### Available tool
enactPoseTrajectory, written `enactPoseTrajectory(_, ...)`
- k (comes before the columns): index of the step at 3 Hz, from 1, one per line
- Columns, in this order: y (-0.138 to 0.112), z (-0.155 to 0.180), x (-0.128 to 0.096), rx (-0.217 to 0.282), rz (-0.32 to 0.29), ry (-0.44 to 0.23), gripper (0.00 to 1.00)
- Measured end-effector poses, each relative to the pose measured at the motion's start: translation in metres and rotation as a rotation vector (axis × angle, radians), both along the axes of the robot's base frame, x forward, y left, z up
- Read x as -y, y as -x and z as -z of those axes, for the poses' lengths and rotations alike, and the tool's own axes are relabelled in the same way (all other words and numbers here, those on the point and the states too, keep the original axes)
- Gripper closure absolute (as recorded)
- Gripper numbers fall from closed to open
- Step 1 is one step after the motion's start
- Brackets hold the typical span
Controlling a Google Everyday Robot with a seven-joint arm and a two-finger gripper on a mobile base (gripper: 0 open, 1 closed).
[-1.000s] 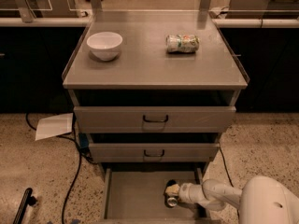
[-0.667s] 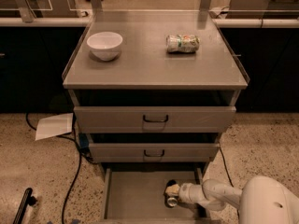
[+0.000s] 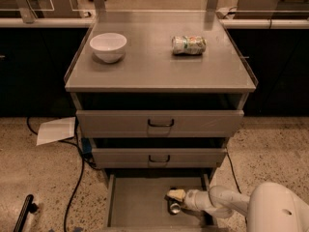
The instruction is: Place redbull can into bottom drawer
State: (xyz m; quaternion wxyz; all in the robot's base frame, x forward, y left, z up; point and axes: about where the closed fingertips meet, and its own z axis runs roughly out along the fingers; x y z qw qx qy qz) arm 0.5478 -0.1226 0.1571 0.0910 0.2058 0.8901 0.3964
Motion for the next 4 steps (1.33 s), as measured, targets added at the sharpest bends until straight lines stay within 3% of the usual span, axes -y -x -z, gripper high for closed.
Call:
enactPoseTrajectory(1, 0.000, 0.000, 0.000, 0.000, 0.000, 0.000, 0.00)
enactPoseTrajectory(2, 0.000, 0.000, 0.000, 0.000, 0.000, 0.000, 0.00)
enactPoseTrajectory(3, 0.007, -0.016, -0.001, -0.011, -0.020, 0.043, 0.00)
enactPoseTrajectory(4, 0.012, -0.065, 0.007, 0.028, -0.021, 0.117, 0.00)
